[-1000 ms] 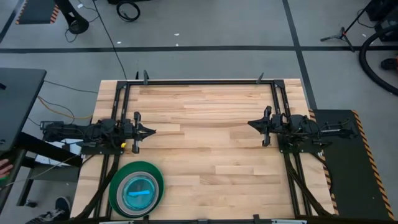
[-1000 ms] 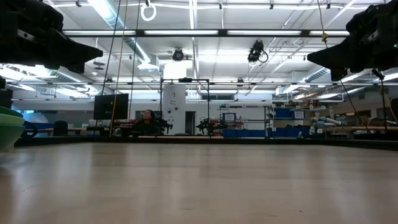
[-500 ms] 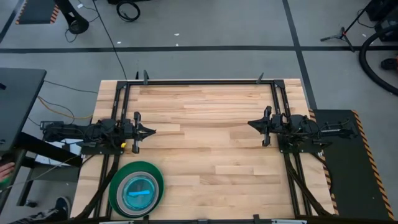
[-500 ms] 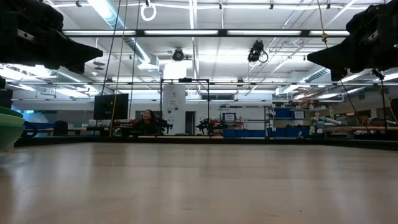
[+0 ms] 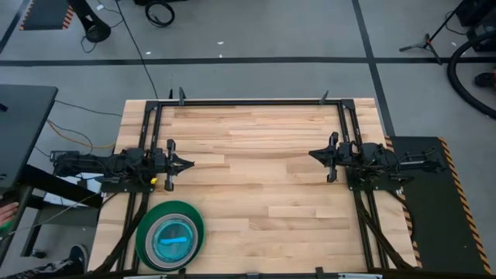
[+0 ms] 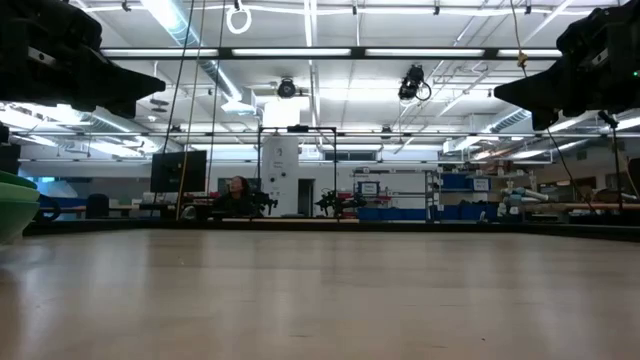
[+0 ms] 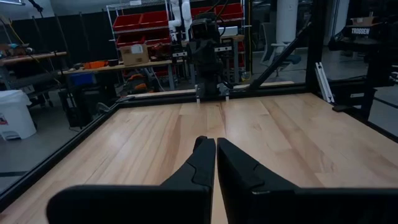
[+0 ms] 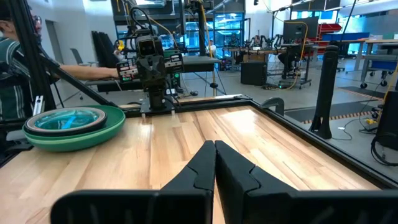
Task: Stack plastic plates
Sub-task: Return to Home Position
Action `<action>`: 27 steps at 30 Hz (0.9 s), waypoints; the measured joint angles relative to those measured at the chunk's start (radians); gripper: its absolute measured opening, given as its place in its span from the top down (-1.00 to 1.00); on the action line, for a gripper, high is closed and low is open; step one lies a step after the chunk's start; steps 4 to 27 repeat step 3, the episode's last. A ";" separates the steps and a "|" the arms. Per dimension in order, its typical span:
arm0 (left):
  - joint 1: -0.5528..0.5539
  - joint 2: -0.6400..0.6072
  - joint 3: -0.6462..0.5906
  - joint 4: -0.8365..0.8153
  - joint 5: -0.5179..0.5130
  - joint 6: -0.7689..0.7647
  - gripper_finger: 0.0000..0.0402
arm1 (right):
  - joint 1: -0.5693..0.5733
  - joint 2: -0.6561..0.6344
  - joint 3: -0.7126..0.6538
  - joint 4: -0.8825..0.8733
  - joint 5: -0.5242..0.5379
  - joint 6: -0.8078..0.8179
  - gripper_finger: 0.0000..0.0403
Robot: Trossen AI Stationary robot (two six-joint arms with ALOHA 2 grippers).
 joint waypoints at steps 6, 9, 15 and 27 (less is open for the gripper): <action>0.000 0.000 0.000 0.000 0.000 -0.001 0.88 | 0.000 0.000 0.000 0.000 0.000 0.000 0.91; 0.000 0.000 0.000 0.000 0.000 -0.001 0.88 | 0.000 0.000 0.000 0.000 0.000 0.000 0.91; 0.000 0.000 0.000 0.000 0.000 -0.001 0.88 | 0.000 0.000 0.000 0.000 0.000 0.000 0.91; 0.000 0.000 0.000 0.000 0.000 -0.001 0.88 | 0.000 0.000 0.000 0.000 0.000 0.000 0.91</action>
